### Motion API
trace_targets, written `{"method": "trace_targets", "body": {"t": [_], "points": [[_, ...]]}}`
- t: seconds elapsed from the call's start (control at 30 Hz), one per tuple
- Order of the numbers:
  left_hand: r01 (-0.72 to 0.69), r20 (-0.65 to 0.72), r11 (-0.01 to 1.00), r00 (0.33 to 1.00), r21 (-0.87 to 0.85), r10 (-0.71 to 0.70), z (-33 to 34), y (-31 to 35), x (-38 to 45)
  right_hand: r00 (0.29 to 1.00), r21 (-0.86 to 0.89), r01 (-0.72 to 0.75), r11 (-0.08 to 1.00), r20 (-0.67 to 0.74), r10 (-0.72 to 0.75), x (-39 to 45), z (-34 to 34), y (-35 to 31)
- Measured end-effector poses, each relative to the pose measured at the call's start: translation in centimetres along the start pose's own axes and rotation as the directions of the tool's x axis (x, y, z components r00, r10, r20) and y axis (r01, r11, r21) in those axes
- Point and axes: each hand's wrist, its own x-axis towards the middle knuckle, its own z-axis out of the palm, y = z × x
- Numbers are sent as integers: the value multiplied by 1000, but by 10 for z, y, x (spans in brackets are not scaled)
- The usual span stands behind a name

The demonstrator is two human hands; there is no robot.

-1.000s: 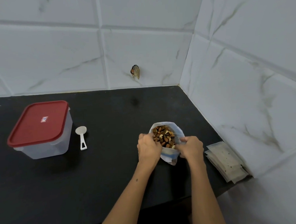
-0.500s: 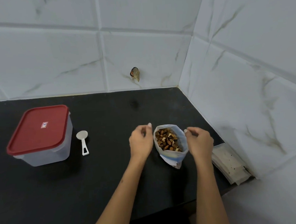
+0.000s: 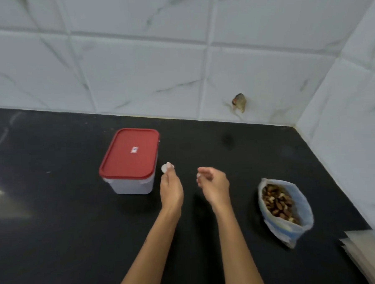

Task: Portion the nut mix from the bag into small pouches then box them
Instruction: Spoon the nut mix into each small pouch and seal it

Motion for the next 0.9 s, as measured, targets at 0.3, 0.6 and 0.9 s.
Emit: {"method": "trace_targets", "body": {"t": [0.3,0.6,0.9], "points": [[69,64,997,995,41,-71,-26,-15,37,994,-141,-7,990,103,22,10,77,8],[25,158,993,987,113,-42,-8,-13,37,998,-108,-57,993,-25,54,15,59,13],[-19,475,970,874,243,-102,48,-39,-9,931,-39,-182,983,-328,159,-12,-33,41]]}}
